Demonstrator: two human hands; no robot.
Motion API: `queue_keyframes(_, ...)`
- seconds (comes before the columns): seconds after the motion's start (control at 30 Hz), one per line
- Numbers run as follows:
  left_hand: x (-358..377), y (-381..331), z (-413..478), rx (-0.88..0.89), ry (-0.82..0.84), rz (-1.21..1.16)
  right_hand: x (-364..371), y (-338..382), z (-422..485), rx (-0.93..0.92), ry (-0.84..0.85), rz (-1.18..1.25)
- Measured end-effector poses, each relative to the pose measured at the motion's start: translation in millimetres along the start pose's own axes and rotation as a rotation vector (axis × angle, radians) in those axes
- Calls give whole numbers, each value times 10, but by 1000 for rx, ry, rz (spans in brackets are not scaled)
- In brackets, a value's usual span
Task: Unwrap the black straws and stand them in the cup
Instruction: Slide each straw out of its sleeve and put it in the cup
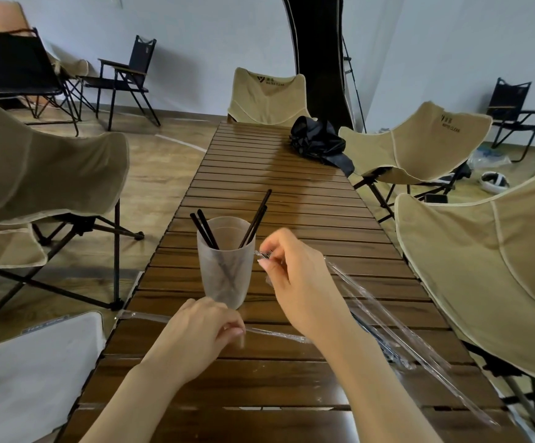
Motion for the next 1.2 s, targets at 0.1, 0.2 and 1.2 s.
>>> queue_keyframes(0.1, -22, -5, 6, 23, -25, 10, 60, -110, -90, 51, 225, -127)
queue_keyframes(0.2, -61, -69, 15, 75, -65, 6, 150, -226, -235, 168, 477, -190)
queue_keyframes(1.2, -11, -141, 56, -75, 40, -62, -852, -1337, -744, 1091, -29, -390)
Point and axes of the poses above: each hand's wrist, its own z-axis towards the middle knuckle, its own x-axis out of the palm, y = z × x, the point moved 2 cm from there along z, towards the middle knuckle, and after that the axes turned 4 degrees about -x, right-handed, at the moved point
